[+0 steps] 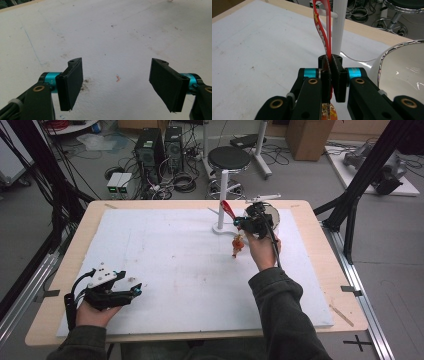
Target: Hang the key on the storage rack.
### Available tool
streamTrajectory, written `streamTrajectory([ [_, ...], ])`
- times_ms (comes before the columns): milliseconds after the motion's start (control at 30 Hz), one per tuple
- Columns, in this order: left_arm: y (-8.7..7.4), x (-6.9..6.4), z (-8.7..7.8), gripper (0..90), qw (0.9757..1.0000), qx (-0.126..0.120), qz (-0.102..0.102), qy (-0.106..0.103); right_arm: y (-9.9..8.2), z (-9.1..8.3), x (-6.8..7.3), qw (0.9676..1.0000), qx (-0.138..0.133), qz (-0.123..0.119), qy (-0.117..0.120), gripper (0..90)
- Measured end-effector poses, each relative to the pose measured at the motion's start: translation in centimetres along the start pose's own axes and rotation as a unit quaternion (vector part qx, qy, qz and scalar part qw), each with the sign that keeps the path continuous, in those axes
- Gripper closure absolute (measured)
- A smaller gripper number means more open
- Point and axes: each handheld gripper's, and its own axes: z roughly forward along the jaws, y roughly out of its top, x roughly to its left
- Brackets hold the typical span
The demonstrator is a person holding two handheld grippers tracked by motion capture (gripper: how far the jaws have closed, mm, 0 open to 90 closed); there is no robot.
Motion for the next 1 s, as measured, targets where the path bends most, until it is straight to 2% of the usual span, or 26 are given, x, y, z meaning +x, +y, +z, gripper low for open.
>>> streamTrajectory([
  [167, 0.0, 0.0, 0.0, 27.6, 1.0000, -0.001, -0.001, 0.000, -0.1, 0.2, 0.5, 1.0000, 0.000, -0.005, 0.001, 87.1],
  [267, 0.0, 0.0, -0.1, 27.6, 1.0000, -0.001, 0.000, 0.000, -0.2, 0.5, 0.2, 1.0000, 0.004, 0.004, 0.000, 87.1],
  [600, 0.0, 0.0, 0.0, 27.6, 1.0000, -0.001, 0.000, 0.000, -0.2, 1.4, 0.4, 0.9999, 0.010, 0.006, -0.009, 87.0],
  [933, 0.0, 0.0, 0.0, 27.6, 1.0000, -0.002, 0.000, -0.001, -0.4, 2.1, -0.1, 0.9997, 0.009, 0.022, 0.005, 85.8],
  [1000, 0.0, 0.0, 0.0, 27.6, 1.0000, -0.001, 0.000, -0.001, -0.5, 2.3, -0.4, 0.9995, 0.010, 0.026, 0.013, 82.7],
])
